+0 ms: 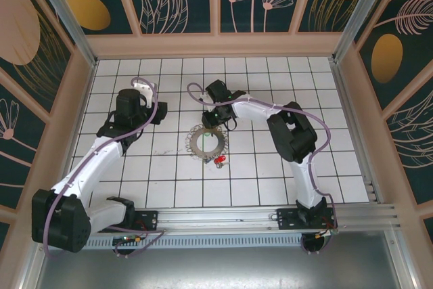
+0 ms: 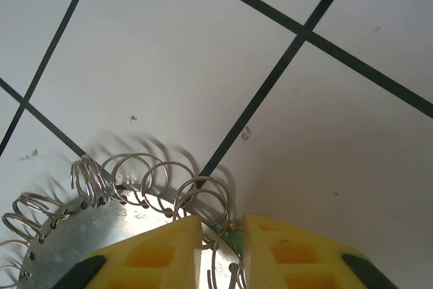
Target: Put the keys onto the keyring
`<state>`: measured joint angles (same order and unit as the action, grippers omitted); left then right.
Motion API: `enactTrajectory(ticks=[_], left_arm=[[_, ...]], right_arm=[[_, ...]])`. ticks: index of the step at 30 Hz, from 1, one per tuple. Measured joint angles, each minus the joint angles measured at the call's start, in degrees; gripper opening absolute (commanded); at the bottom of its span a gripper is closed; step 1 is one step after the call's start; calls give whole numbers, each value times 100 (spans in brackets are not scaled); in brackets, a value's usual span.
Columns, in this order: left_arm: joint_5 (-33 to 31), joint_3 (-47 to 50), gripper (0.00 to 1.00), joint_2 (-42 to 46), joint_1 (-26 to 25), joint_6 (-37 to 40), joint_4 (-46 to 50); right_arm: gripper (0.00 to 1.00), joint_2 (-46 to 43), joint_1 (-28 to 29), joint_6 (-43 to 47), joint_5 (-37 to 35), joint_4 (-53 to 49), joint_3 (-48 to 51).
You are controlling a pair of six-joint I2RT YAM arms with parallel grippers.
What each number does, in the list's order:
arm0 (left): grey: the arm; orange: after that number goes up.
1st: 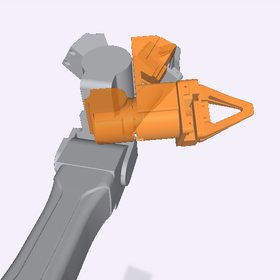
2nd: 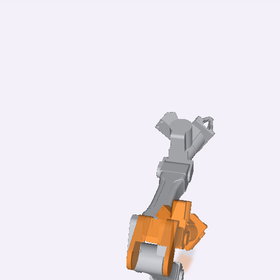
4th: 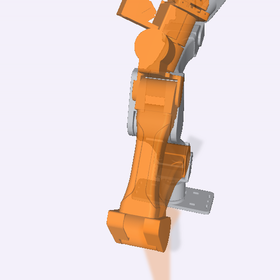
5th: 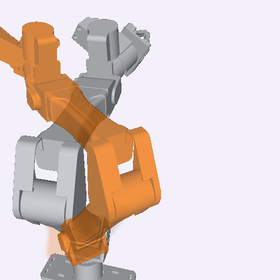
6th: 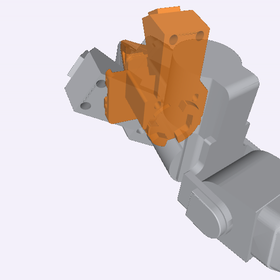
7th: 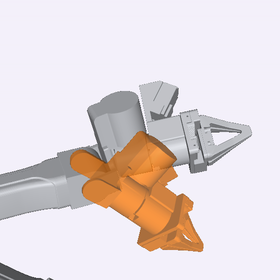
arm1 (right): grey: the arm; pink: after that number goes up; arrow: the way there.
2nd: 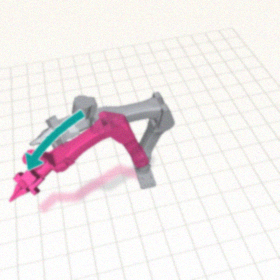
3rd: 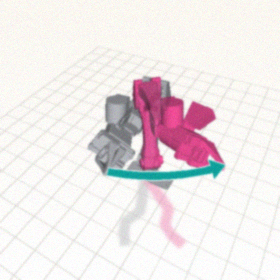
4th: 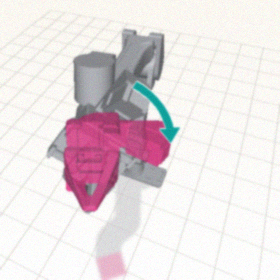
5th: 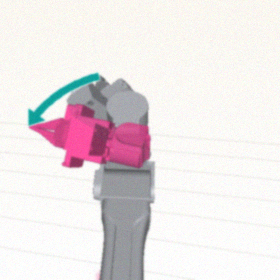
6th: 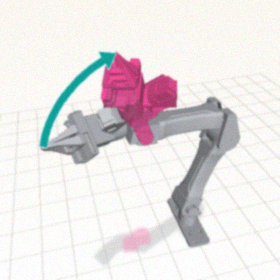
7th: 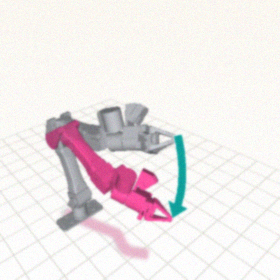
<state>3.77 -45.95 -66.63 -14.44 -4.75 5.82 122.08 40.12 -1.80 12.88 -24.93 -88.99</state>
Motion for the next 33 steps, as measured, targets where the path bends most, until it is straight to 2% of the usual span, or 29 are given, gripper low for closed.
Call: enactTrajectory(ticks=[6, 10, 14, 26, 33], left_arm=[[11, 22, 50, 2, 0, 50, 4], [22, 28, 51, 2, 0, 105, 2], [20, 28, 50, 2, 0, 160, 2], [22, 31, 50, 2, 0, 175, 2], [116, 31, 49, 28, 0, 173, 0]], right_arm=[[11, 0, 0, -31, -46, -48, 0], [25, -2, 0, -2, -114, -63, 0], [26, -4, 0, -11, -251, -92, 0], [0, -33, 2, -68, -387, -133, 0], [0, -341, 2, -111, -330, -26, 201]])
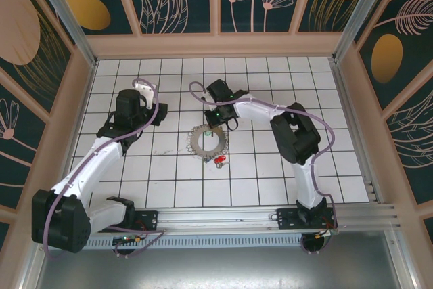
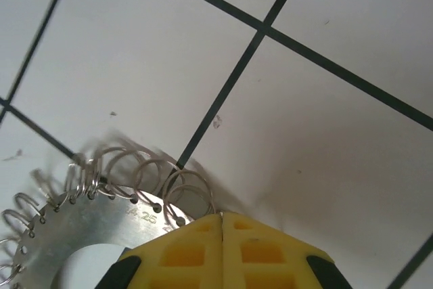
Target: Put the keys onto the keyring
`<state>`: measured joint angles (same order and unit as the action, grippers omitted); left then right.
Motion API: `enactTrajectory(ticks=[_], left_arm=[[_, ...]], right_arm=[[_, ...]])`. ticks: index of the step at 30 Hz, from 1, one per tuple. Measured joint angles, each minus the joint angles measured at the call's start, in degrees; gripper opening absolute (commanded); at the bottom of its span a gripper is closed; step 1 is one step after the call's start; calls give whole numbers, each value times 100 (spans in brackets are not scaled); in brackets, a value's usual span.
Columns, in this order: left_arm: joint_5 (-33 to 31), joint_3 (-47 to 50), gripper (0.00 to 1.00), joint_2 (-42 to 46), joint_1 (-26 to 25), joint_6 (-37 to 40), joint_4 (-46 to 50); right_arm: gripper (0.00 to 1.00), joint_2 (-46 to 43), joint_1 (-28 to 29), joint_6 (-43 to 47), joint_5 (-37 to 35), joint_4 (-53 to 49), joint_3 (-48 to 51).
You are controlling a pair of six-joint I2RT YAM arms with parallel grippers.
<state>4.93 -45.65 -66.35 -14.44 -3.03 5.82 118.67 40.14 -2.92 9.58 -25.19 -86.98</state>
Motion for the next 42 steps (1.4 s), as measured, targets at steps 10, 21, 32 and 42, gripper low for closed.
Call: enactTrajectory(ticks=[10, 21, 32, 42], left_arm=[[437, -282, 50, 264, 20, 2, -79], [1156, -404, 50, 391, 20, 118, -472], [2771, 734, 53, 804, 20, 518, -1683], [3309, 1370, 65, 188, -872, 407, -2959]], right_arm=[[0, -1891, 0, 538, 560, 1231, 1497], [0, -2173, -85, 861, 911, 1692, 1768], [0, -3351, -114, 866, 1158, 2081, 3064], [0, -3987, -144, 1043, 1665, 3200, 4085]])
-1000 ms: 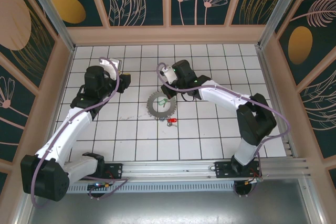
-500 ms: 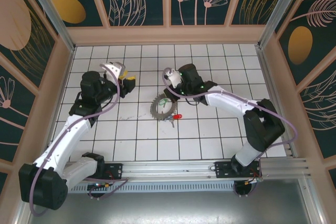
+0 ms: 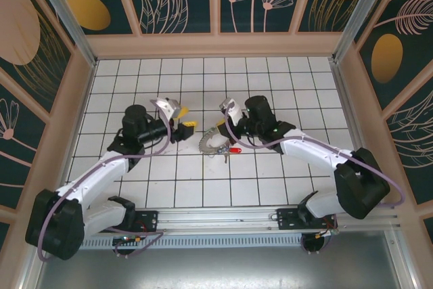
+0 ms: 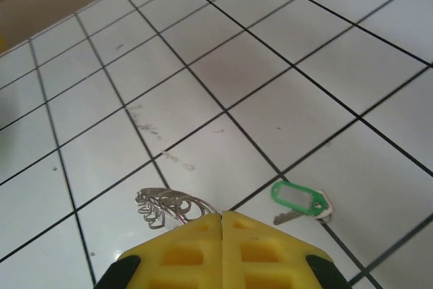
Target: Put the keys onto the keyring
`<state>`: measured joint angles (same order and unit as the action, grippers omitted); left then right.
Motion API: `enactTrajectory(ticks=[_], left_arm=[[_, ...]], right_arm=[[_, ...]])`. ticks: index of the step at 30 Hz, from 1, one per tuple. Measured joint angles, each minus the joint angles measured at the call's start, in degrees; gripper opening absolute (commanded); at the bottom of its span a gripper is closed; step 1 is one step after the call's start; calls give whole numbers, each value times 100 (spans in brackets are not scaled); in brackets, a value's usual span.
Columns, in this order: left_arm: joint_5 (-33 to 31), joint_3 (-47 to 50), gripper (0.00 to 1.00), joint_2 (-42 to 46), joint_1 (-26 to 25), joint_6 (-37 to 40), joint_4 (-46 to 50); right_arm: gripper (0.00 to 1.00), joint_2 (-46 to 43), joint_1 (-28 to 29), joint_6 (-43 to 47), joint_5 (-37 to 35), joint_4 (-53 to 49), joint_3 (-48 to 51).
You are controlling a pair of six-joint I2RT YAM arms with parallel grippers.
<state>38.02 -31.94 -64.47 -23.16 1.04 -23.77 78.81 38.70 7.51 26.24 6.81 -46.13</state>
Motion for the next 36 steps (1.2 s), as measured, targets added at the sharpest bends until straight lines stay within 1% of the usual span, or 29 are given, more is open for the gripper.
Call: enactTrajectory(ticks=[3, 12, 17, 19, 23, 25, 30, 34, 36], left_arm=[[142, 133, 65, -190, -267, 7, -321], [356, 122, 65, -413, -313, 566, -323], [535, 142, 63, -577, -450, 713, -614], [636, 144, 61, -577, -485, 879, -671], [817, 125, 53, -575, -498, 1307, -592], [885, 68, 53, -551, -518, 1552, -452], [955, -17, 47, -330, -675, 1958, -295], [957, -96, 39, -234, -741, 2085, -256], [957, -164, 39, -232, -774, 2111, -243]], right_arm=[[0, -197, -70, 37, 295, 367, 326], [0, -271, -247, 11, 879, 748, 420], [0, -282, -262, 44, 1185, 903, 420], [0, -345, -271, 179, 1388, 1036, 479], [0, -702, -271, 643, 1864, 1217, 697], [0, -811, -271, 896, 2028, 1263, 697], [0, -890, -271, 1469, 2275, 1233, 688], [0, -885, -254, 1663, 2341, 1196, 640], [0, -874, -234, 1711, 2343, 1185, 564]])
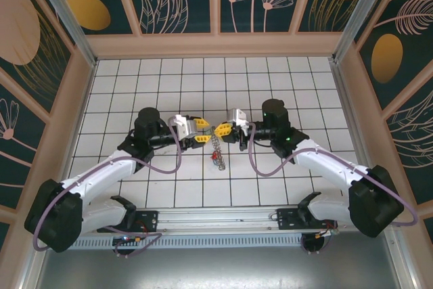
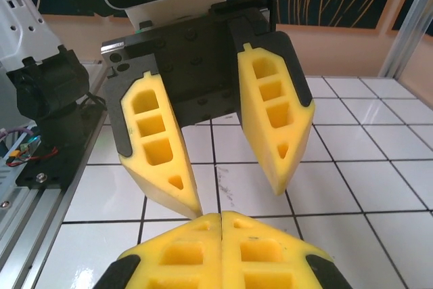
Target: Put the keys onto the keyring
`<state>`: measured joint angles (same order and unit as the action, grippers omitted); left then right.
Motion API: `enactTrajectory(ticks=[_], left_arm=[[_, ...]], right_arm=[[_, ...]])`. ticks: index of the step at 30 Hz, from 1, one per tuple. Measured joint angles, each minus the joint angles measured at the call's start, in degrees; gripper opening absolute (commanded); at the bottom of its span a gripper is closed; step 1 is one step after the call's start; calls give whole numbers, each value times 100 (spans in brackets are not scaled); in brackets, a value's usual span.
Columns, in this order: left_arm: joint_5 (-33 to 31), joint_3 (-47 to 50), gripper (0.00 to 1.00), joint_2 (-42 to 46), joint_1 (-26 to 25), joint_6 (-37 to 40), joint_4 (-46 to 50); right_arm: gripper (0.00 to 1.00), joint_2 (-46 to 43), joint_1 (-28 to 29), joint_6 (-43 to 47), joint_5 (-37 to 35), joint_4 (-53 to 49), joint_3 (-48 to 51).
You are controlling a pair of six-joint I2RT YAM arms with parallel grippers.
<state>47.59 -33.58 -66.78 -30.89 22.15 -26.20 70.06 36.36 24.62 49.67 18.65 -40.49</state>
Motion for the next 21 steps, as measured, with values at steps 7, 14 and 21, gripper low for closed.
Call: enactTrajectory(ticks=[7, 14, 21], left_arm=[[-15, -90, 34, 0, -138, 70, 133], [-203, -125, 22, 0, -138, 203, 273], [-197, -186, 0, 7, -133, 208, 376]], right_arm=[[0, 46, 39, 59, 42, 2, -170], [0, 184, 61, 59, 107, -2, -308], [0, 254, 114, 79, 96, -2, -369]])
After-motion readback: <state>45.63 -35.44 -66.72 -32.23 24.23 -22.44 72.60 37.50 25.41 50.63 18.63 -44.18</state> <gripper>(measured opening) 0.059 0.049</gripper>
